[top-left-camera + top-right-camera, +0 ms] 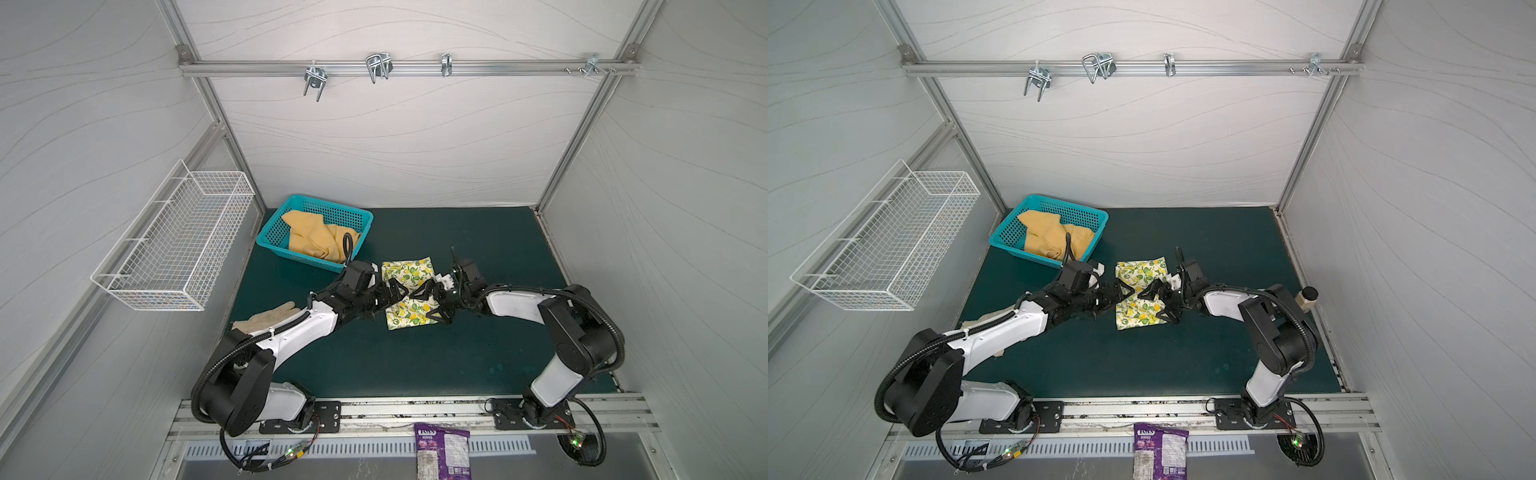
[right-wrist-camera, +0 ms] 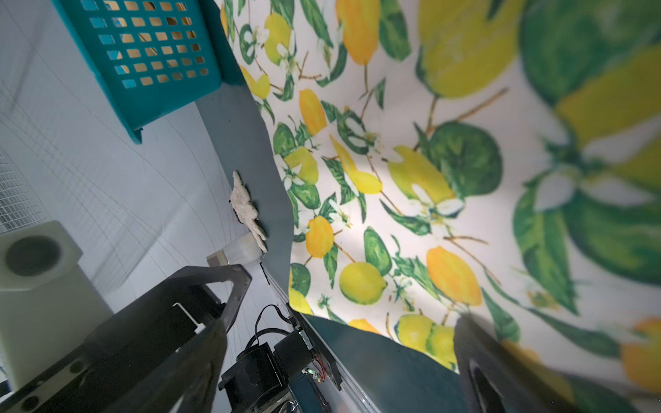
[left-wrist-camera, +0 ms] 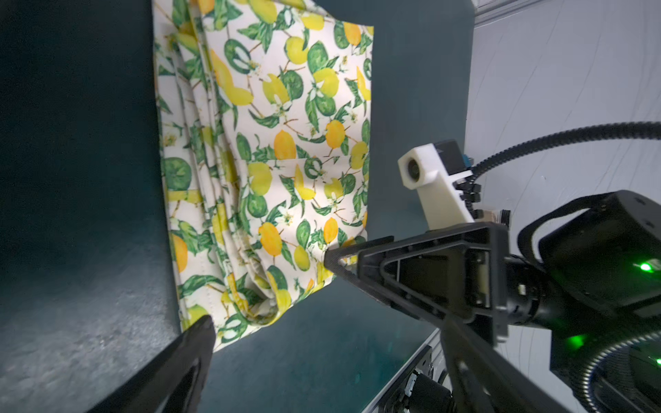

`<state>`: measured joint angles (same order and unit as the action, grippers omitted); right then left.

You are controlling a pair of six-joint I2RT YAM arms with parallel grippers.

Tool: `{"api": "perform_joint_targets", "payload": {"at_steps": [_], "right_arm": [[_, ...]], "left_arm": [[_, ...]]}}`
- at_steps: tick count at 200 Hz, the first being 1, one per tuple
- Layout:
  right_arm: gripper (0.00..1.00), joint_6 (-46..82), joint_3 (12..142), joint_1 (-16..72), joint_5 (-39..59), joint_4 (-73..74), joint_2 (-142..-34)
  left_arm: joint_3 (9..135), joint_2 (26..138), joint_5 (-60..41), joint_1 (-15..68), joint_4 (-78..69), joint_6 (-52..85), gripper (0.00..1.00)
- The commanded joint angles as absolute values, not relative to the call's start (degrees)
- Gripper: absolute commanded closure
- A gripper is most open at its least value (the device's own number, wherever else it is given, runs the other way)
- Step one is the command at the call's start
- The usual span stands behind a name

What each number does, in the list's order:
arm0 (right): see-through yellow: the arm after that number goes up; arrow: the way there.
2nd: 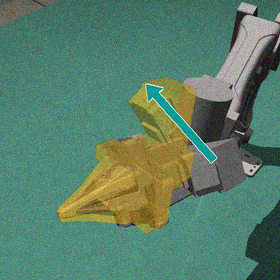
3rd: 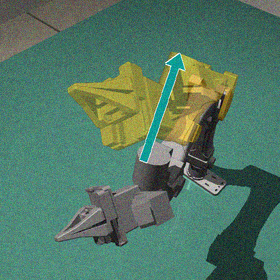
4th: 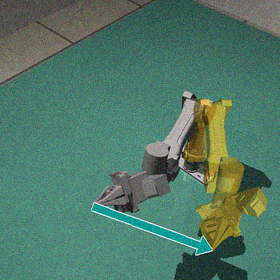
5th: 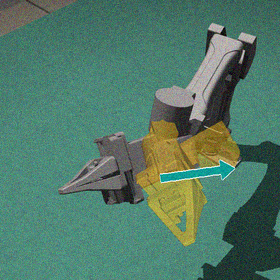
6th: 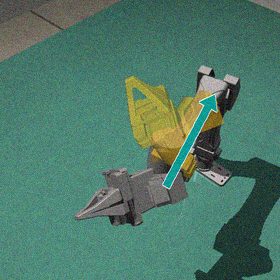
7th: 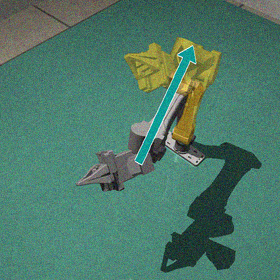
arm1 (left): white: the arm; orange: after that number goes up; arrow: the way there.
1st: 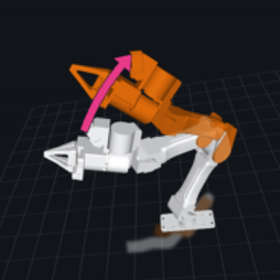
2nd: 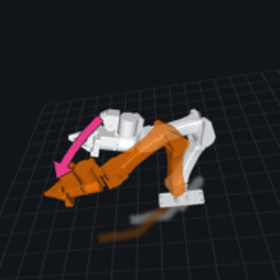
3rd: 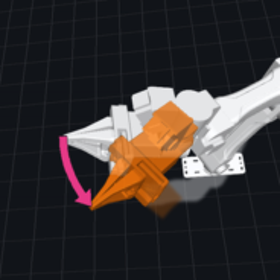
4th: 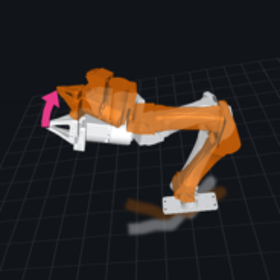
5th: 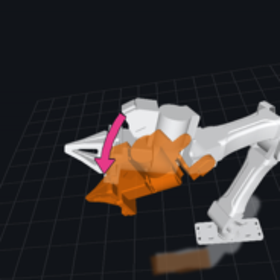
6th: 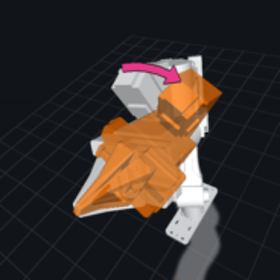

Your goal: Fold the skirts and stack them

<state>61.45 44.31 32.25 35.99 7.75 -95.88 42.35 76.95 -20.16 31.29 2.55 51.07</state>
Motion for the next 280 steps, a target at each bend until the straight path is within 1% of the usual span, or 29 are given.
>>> {"api": "perform_joint_targets", "payload": {"at_steps": [1,32,54,69,94,120,156,189,219,256,280], "right_arm": [[0.01,61.40,45.69,32.58,34.50,5.57,-92.38],[0.01,58.26,52.41,29.71,34.72,-2.24,-87.55],[0.01,55.10,58.78,25.24,36.85,-7.39,-88.71],[0.01,53.66,63.06,22.40,39.42,-9.43,-92.45],[0.01,53.68,68.50,19.42,43.57,-8.90,-100.40],[0.01,53.08,73.91,18.81,45.74,-9.36,-107.45],[0.01,53.28,78.31,18.66,47.27,-8.22,-113.73],[0.01,53.53,79.54,18.54,48.00,-6.79,-117.79],[0.01,53.50,77.93,18.55,47.95,-4.87,-119.45],[0.01,53.85,73.90,18.66,47.26,-1.94,-119.48],[0.01,56.28,68.00,18.72,46.60,3.24,-117.52]], "left_arm": [[46.30,75.50,-18.81,33.04,2.72,51.55,0.01],[48.78,75.97,-16.50,36.70,2.08,52.95,0.01],[49.40,77.30,-15.20,39.15,-1.23,55.32,0.01],[49.39,78.56,-13.80,40.22,-3.91,56.70,0.01],[48.71,81.87,-12.59,40.78,-8.93,59.56,0.01],[47.56,86.13,-12.13,40.87,-14.57,62.40,0.01],[44.15,90.95,-12.21,40.96,-22.14,66.25,0.01],[40.38,93.01,-11.54,41.30,-26.89,68.26,0.01],[36.23,92.62,-10.34,41.54,-28.71,69.45,0.01],[33.59,92.96,-9.23,41.56,-28.13,69.39,0.02],[33.61,93.86,-8.50,41.44,-25.92,68.78,0.02]]}}
